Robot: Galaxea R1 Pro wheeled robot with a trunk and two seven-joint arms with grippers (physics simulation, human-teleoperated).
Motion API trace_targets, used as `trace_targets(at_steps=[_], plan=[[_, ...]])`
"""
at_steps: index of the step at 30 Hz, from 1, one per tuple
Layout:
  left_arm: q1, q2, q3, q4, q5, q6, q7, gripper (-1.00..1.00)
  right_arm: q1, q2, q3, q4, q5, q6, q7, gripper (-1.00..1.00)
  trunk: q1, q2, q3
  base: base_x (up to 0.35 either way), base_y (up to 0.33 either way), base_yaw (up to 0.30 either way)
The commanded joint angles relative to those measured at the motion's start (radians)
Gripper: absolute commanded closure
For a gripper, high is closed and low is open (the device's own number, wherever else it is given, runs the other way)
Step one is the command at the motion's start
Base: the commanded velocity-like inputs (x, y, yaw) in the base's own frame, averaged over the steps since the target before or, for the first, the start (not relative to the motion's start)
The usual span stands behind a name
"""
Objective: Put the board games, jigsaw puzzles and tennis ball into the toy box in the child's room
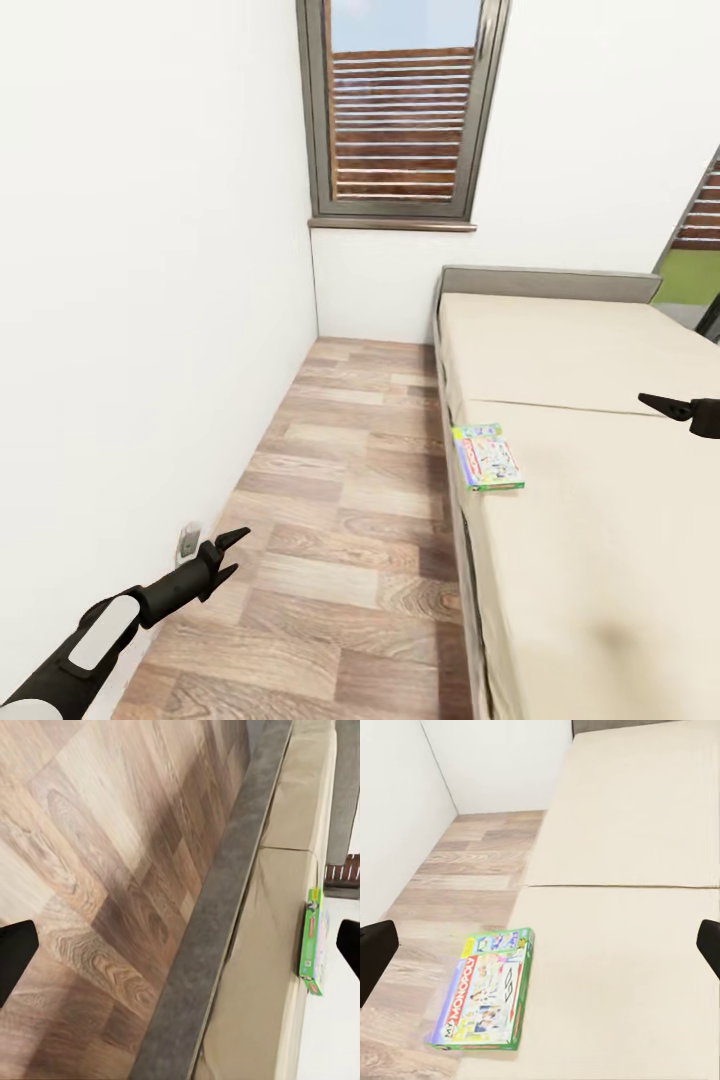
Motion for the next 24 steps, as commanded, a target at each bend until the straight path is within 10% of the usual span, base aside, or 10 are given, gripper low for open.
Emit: trace_targets(at_steps=[1, 24], plan=[[-0.001, 0.001, -0.004, 0.001, 0.007, 0.002, -0.001, -1.00, -0.002, -0.001, -0.001, -0.001, 0.004, 0.007, 0.007, -1.00, 0.000, 0.000, -0.001, 0.093, 0.325, -0.011], [-0.001, 0.001, -0.005, 0.000, 0.007, -0.001, -0.002, -1.00, -0.002, 0.000, -0.009, -0.001, 0.003, 0.039, 0.008, -1.00, 0.000, 0.000, 0.002, 0.036, 0.129, -0.063]])
